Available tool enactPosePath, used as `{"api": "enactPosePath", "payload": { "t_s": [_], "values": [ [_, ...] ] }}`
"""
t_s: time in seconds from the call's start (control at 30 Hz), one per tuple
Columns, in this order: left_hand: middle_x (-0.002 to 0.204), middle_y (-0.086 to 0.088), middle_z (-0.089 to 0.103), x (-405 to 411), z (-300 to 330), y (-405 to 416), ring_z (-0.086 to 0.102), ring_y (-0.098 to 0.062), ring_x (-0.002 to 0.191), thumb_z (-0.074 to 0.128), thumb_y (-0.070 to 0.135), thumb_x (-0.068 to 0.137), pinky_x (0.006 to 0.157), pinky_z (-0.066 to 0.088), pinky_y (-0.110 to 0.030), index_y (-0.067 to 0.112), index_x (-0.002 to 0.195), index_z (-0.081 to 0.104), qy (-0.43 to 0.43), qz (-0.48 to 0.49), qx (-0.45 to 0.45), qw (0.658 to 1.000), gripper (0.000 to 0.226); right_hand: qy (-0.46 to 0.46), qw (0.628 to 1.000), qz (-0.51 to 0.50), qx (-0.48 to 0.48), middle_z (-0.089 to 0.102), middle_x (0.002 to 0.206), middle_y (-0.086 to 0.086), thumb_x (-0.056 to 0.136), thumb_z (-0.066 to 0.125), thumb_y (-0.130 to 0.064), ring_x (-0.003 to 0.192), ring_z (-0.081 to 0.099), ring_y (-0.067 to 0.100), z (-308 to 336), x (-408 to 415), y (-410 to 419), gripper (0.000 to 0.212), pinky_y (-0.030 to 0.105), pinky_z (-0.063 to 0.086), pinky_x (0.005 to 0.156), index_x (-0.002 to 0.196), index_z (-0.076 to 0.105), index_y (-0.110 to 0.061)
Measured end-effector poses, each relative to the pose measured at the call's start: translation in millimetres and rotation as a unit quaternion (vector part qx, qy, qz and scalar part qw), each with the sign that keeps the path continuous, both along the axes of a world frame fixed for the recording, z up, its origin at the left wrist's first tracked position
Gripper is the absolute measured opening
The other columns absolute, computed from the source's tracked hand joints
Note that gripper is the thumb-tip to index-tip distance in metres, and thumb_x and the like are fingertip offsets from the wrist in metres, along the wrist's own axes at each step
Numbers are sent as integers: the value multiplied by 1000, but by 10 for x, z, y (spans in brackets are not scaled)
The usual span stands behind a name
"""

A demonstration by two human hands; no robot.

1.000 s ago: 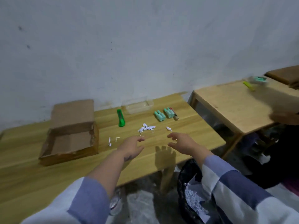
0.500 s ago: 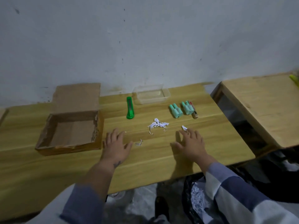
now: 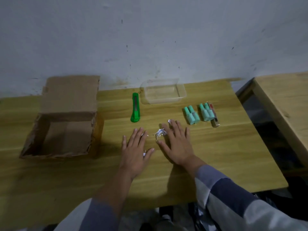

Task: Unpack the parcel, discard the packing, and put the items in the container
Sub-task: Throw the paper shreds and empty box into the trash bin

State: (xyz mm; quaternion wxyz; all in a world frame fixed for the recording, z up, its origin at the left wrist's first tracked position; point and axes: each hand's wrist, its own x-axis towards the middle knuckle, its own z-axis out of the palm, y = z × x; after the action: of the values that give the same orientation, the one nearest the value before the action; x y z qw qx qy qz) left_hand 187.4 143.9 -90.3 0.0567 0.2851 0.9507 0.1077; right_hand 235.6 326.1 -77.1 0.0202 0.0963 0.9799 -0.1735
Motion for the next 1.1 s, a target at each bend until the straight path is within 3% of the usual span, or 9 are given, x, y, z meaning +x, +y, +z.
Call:
{"api": "enactPosePath", "payload": {
  "t_s": [0.17,0.27,0.33,0.47,0.57,0.7,0.83,1.0,1.1],
  "values": [
    [158,3,24,-12,-106,-1,11,-13,146,24,55,92,115,9,-51,24,148,30,20,3,29,999,65,47,993,104,13,35,152,4,94,29,-38,144,25,23,-101,-74,-137,47,58,15,112,139,40,-32],
    [155,-2,32,21,-115,53,23,-20,145,28,49,92,112,18,-58,18,143,40,32,12,19,999,61,67,993,99,6,51,141,6,92,34,-27,134,44,24,-159,33,-138,44,55,32,106,131,53,-21],
    [154,-2,33,62,-92,139,25,-20,145,27,46,91,111,20,-60,16,143,42,37,11,14,999,61,75,995,72,-3,54,139,6,90,35,-22,132,47,24,-191,156,-64,44,51,37,105,129,55,-18],
    [161,5,6,219,6,514,-4,-13,148,5,53,87,116,-3,-53,21,152,18,-13,-58,-12,998,73,66,998,-2,0,47,144,8,88,33,-16,137,40,25,-243,559,239,48,48,32,109,134,47,-17],
    [161,7,-5,440,86,929,-13,-13,147,-4,55,82,116,-10,-51,22,153,7,-32,-140,-28,989,78,69,994,-84,-1,44,145,11,89,31,-16,138,37,27,-234,976,551,49,48,32,109,135,47,-14],
    [161,7,-7,787,79,1494,-14,-14,147,-8,53,82,116,-9,-54,23,153,6,-40,-235,-36,971,79,77,977,-200,-19,47,142,17,91,40,-12,137,38,35,-197,1530,932,42,56,33,106,131,51,-7],
    [161,9,-8,1023,112,1928,-16,-11,147,-12,54,79,114,-13,-55,25,153,5,-64,-301,-39,951,81,43,974,-220,-16,39,148,16,94,34,-19,140,31,35,-197,1864,1170,46,55,28,109,137,46,-8],
    [160,16,-4,1046,210,2090,-15,-7,146,3,69,80,114,-13,-55,32,152,9,-94,-305,9,948,81,60,964,-249,-74,31,153,14,95,35,-19,146,19,27,-138,1869,1166,45,46,15,116,139,43,-14],
    [160,18,2,955,249,1973,-12,-4,146,6,67,85,117,-10,-53,35,151,10,-83,-292,41,952,73,85,958,-260,-82,27,154,13,97,40,-22,147,16,27,-92,1827,1088,42,50,15,116,139,41,-19]
  ]
}}
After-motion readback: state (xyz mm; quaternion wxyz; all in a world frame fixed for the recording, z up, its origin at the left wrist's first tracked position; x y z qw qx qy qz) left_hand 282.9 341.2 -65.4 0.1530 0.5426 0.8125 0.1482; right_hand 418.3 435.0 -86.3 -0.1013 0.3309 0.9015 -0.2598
